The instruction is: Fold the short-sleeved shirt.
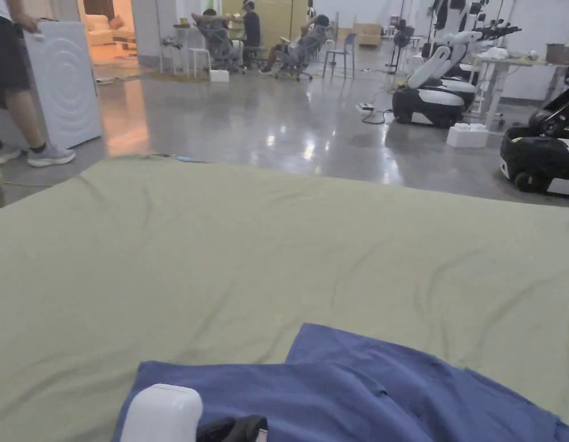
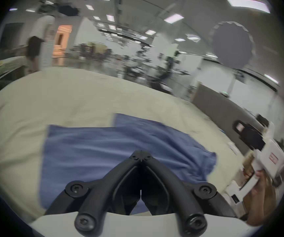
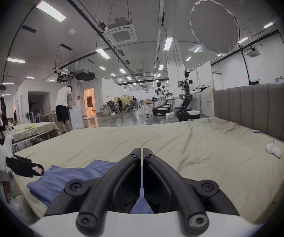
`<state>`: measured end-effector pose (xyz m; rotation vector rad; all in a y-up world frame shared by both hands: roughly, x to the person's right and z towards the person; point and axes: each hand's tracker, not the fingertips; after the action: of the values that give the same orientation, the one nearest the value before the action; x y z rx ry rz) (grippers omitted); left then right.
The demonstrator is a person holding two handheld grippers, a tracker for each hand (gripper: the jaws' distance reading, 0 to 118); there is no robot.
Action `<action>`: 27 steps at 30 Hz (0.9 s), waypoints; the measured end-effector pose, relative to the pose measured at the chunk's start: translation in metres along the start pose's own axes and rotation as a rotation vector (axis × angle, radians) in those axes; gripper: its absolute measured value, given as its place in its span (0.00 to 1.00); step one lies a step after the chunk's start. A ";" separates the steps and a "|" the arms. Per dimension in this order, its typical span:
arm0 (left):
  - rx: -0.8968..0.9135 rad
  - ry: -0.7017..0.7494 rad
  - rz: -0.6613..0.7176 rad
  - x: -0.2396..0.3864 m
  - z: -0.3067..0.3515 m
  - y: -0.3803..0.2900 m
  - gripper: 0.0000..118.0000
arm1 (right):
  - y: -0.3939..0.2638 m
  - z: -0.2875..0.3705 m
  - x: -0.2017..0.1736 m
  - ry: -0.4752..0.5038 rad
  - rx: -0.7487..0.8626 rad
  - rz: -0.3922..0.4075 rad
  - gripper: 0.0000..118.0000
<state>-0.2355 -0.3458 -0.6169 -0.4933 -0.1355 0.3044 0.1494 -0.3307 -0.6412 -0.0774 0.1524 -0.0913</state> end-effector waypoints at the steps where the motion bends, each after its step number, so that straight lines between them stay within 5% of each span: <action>1: 0.016 0.039 0.034 -0.012 0.006 -0.001 0.00 | -0.001 -0.002 -0.002 0.006 -0.004 -0.003 0.04; 4: 0.039 0.129 0.120 -0.047 0.016 0.000 0.00 | -0.003 -0.009 -0.007 0.022 -0.019 -0.008 0.04; 10: 0.064 0.198 0.080 -0.094 -0.013 0.024 0.00 | 0.004 -0.020 -0.016 0.050 -0.024 0.003 0.04; 11: 0.077 0.195 0.078 -0.103 -0.024 0.029 0.28 | 0.006 -0.022 -0.017 0.055 -0.023 0.006 0.04; 12: 0.081 0.200 0.079 -0.111 -0.037 0.033 0.70 | 0.007 -0.024 -0.019 0.060 -0.023 0.010 0.04; 13: 0.041 0.230 0.073 -0.124 -0.050 0.038 0.99 | 0.008 -0.025 -0.021 0.066 -0.024 0.014 0.04; 20: -0.206 0.251 -0.016 -0.152 -0.125 0.043 0.99 | 0.011 -0.036 -0.031 0.096 -0.062 0.075 0.04; 25: -0.308 0.211 -0.032 -0.141 -0.141 0.041 0.64 | 0.008 -0.048 -0.031 0.093 -0.114 0.117 0.04; 27: -0.303 0.203 -0.048 -0.137 -0.139 0.041 0.60 | 0.006 -0.057 -0.029 0.093 -0.148 0.124 0.04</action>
<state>-0.3477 -0.4171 -0.7659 -0.8168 0.0050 0.1857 0.1130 -0.3260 -0.6937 -0.2111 0.2562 0.0409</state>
